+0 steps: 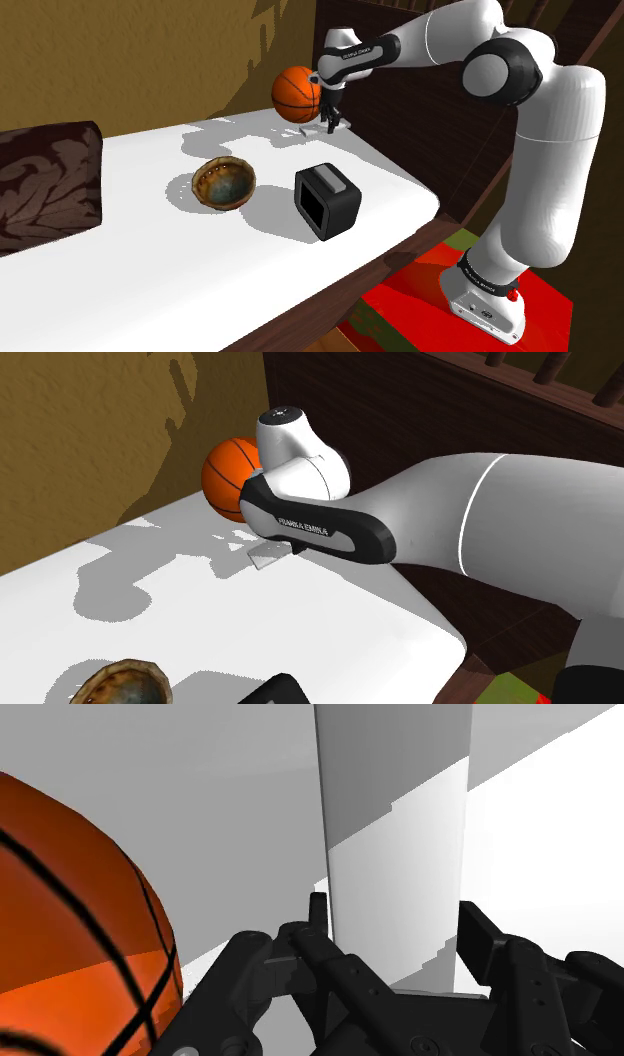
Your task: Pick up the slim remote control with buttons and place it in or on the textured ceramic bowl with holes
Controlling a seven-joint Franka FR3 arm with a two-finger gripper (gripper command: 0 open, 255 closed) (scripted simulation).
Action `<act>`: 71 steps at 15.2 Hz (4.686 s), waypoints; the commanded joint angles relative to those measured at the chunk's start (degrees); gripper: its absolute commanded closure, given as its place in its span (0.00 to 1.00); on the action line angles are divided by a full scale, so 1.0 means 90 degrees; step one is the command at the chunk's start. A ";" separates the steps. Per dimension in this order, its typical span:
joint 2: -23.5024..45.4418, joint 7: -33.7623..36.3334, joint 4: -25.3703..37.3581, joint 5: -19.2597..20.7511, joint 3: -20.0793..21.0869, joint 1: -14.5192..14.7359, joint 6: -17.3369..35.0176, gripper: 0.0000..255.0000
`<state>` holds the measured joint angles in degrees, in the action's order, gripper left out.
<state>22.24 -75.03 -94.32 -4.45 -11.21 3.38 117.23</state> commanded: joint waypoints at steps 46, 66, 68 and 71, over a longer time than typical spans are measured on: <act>0.0653 0.3618 0.2767 0.0493 0.1054 0.2414 -0.2099 1.00; 0.1794 0.4447 0.3505 0.0585 0.1227 0.3071 -0.1707 1.00; 0.1792 0.4448 0.3465 0.0585 0.1227 0.3071 -0.1669 1.00; 0.1793 0.4448 0.3466 0.0585 0.1227 0.3071 -0.1669 1.00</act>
<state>38.42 -35.00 -63.05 0.82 -0.16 31.01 102.14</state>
